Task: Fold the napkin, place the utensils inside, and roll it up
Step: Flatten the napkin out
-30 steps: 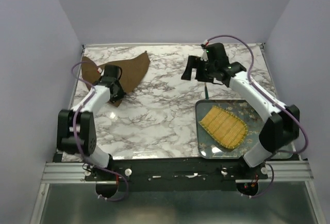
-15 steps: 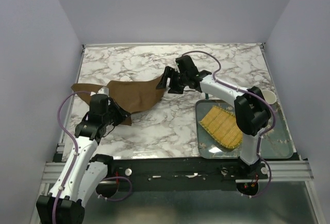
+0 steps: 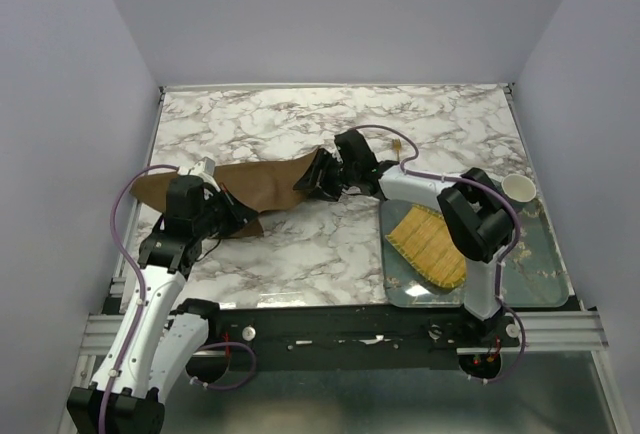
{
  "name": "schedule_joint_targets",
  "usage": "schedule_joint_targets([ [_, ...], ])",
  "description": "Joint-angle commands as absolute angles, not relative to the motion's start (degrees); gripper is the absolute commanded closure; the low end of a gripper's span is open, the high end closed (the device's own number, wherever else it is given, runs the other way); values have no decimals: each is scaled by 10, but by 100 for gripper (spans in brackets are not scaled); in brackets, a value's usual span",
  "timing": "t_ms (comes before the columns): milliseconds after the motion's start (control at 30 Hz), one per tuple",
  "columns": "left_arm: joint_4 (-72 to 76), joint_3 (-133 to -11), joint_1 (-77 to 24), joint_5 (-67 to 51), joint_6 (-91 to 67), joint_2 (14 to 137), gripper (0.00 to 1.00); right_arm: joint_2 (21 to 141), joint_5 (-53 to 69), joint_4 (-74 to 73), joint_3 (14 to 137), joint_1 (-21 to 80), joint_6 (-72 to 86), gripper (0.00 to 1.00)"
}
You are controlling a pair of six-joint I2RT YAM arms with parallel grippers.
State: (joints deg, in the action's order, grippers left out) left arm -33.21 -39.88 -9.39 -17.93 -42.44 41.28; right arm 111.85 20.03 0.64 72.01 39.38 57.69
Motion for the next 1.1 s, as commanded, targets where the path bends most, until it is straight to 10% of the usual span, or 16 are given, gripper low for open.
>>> schedule_joint_targets([
  [0,-347,-424,-94,-207,-408,403,100,1153,211,51,746,397,596,36],
  [300,-349,-459,-92,-138,-420,371,100,1170,213,54,827,395,573,97],
  [667,-304,-778,-90,147,-336,449,100,1284,331,21,1367,394,511,99],
  [1067,-293,-868,-90,-51,-262,462,100,1005,357,31,1082,397,385,99],
])
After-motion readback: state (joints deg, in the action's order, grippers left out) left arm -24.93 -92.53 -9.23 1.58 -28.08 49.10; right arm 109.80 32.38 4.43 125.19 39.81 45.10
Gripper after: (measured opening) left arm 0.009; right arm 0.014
